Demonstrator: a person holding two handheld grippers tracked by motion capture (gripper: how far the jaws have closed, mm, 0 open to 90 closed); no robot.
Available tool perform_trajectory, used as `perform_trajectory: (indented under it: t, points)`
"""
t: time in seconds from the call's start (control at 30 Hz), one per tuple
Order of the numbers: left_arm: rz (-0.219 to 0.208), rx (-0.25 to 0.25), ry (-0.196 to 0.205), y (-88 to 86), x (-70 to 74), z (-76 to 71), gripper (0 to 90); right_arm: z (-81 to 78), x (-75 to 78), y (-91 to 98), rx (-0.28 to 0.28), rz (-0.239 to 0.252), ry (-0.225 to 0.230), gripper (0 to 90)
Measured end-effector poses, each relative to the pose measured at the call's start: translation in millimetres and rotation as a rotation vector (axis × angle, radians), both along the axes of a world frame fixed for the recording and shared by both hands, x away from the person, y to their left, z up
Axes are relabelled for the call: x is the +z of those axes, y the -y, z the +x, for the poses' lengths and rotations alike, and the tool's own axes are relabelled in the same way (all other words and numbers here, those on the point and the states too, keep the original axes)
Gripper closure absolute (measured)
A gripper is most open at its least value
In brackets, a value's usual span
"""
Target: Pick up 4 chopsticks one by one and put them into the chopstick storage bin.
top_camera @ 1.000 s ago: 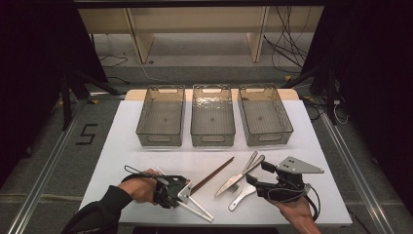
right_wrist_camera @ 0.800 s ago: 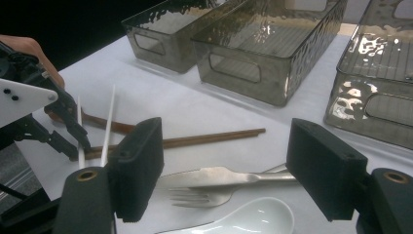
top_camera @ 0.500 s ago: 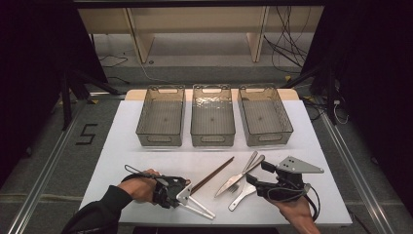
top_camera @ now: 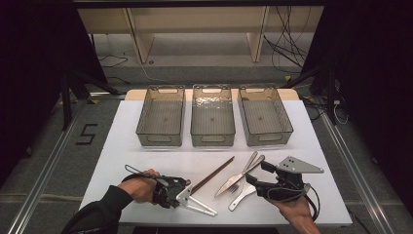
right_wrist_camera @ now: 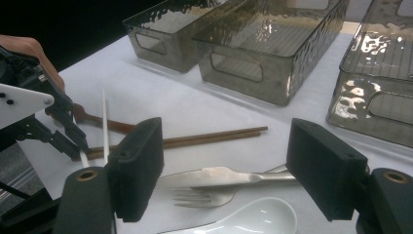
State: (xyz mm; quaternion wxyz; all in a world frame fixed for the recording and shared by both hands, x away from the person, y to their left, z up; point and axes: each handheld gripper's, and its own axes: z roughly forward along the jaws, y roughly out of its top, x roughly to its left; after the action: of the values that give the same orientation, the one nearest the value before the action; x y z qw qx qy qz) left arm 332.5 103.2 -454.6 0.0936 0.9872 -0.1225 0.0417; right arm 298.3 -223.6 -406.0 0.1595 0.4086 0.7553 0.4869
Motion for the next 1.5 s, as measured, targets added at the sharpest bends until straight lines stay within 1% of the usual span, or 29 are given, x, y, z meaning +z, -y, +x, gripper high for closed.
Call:
perform_trajectory:
  t: [0.07,0.33,0.57,0.63,0.67,0.8,0.83,0.93,0.97,1.03,1.13,1.17,1.2,1.23,1.27,1.33,1.4,1.47,1.5]
  points:
    - [0.007,-0.009,0.004,0.3,0.6,0.1,81.9,0.1,0.0,0.0,0.002,0.0,-0.001,30.3]
    - [0.009,-0.021,0.007,0.8,0.8,-0.4,83.1,0.1,0.0,-0.1,0.003,0.0,-0.001,30.4]
    - [0.014,-0.016,0.013,-0.1,2.2,-0.7,83.5,-0.2,0.4,0.0,0.006,0.003,-0.001,30.4]
    - [0.001,-0.009,0.011,-0.4,4.4,-1.4,83.6,-0.1,0.5,0.1,0.009,0.003,0.002,30.5]
    - [0.003,-0.022,0.015,-0.1,6.6,-1.0,83.6,-0.1,0.5,0.0,0.009,0.003,0.002,30.5]
    - [-0.008,-0.009,0.021,-0.1,12.2,-1.3,83.7,-0.1,0.4,0.0,0.009,0.003,0.0,30.6]
    - [-0.016,0.005,0.021,-1.0,12.4,-1.2,83.7,-0.1,0.4,0.1,0.009,0.003,0.0,30.6]
    - [-0.022,0.018,0.028,-2.7,14.6,1.6,83.7,-0.3,0.6,0.1,0.006,0.005,-0.001,30.6]
    - [-0.032,0.048,0.014,-3.2,15.6,2.2,83.7,-0.3,0.6,0.1,0.006,0.005,0.0,30.6]
    - [-0.046,0.099,0.01,-3.4,18.4,4.5,83.6,-0.2,0.6,0.0,0.005,0.005,0.0,30.6]
    - [-0.079,0.155,0.008,-5.5,24.3,9.6,83.6,-0.2,0.4,0.1,0.004,0.004,-0.002,30.6]
    - [-0.091,0.176,-0.001,-6.4,26.1,10.5,83.6,-0.4,0.6,0.3,0.004,0.005,-0.003,30.6]
    - [-0.102,0.192,0.006,-6.9,28.5,12.0,83.6,-0.3,0.6,0.4,0.003,0.007,-0.001,30.6]
    - [-0.119,0.22,0.01,-7.0,30.4,13.6,83.6,-0.3,0.6,0.5,0.003,0.007,-0.001,30.6]
    - [-0.126,0.234,0.011,-7.4,32.3,14.7,83.6,-0.2,0.6,0.5,0.002,0.007,-0.002,30.6]
    - [-0.159,0.28,-0.002,-8.1,35.1,17.5,83.6,-0.2,0.5,0.4,0.002,0.006,-0.002,30.6]
    - [-0.178,0.32,-0.006,-9.4,38.4,20.7,83.6,-0.5,0.6,0.3,0.002,0.006,-0.002,30.6]
    - [-0.216,0.382,0.001,-11.6,42.0,24.5,83.6,-0.2,0.4,0.6,0.002,0.006,-0.001,30.6]
    - [-0.225,0.412,0.0,-12.9,43.9,26.8,83.6,-0.1,0.4,0.8,0.002,0.007,-0.001,30.6]
